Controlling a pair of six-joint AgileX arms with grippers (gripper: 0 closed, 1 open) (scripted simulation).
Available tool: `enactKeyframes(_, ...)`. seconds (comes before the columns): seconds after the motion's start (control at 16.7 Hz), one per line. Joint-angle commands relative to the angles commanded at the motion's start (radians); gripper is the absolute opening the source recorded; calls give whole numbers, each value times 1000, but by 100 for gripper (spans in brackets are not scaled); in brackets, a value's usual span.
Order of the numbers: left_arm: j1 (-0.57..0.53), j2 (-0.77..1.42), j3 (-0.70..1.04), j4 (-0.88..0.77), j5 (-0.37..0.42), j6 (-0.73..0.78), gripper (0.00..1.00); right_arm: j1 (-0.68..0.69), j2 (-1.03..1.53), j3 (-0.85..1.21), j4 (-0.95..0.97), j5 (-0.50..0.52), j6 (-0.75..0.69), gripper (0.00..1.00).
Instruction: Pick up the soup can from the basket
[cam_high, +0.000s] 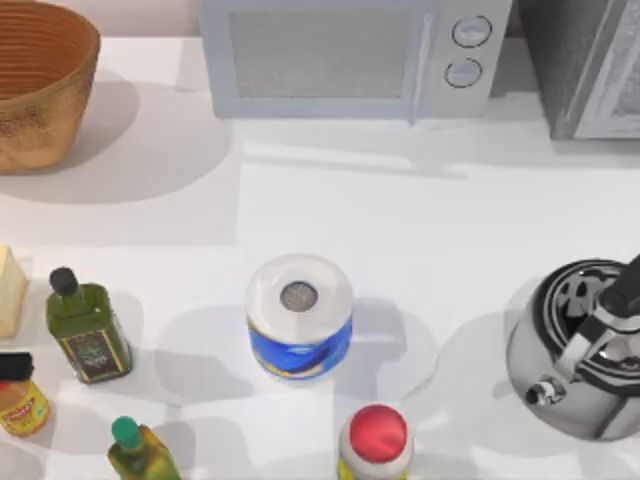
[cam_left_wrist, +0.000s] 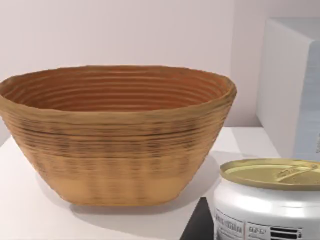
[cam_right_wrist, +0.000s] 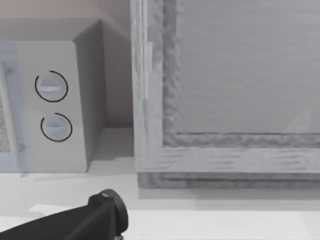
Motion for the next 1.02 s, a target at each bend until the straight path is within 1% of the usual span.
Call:
enactKeyframes(0.06, 4, 20, 16, 13, 17, 4, 0, 0, 0, 0, 0, 0, 0, 100)
enactKeyframes(0.18, 12, 91, 71, 59, 81, 15, 0, 0, 0, 0, 0, 0, 0, 100)
enactKeyframes(0.36, 22, 274, 200, 178, 238, 37, 0, 0, 0, 0, 0, 0, 0, 100)
enactKeyframes(0.6, 29, 659, 425, 394, 513, 66, 0, 0, 0, 0, 0, 0, 0, 100)
enactKeyframes(0.84, 30, 1163, 669, 633, 809, 84, 0, 0, 0, 0, 0, 0, 0, 100)
enactKeyframes(1.02, 22, 1564, 841, 806, 1012, 89, 0, 0, 0, 0, 0, 0, 0, 100)
